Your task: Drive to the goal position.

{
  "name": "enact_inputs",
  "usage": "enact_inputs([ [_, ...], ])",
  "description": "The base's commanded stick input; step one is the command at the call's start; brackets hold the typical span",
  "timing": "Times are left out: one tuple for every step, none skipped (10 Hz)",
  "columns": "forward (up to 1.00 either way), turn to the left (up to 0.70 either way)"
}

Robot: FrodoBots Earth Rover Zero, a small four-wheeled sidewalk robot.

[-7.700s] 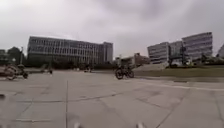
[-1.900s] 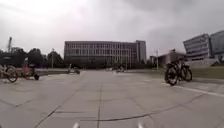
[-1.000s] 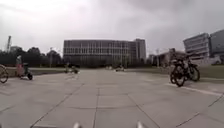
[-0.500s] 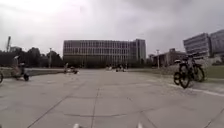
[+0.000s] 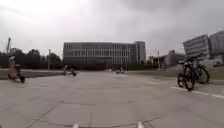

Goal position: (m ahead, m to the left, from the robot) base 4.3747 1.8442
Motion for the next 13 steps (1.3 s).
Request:
enact_inputs([
  [0.5, -0.01],
  [0.5, -0.02],
  [0.5, -0.15],
  [0.5, -0.06],
  [0.5, 0.06],
  [0.5, 0.18],
  [0.5, 0.23],
  [0.5, 0.25],
  [0.5, 0.25],
  [0.5, 0.25],
  [0.5, 0.25],
  [0.5, 0.25],
  [0.5, 0.25],
])
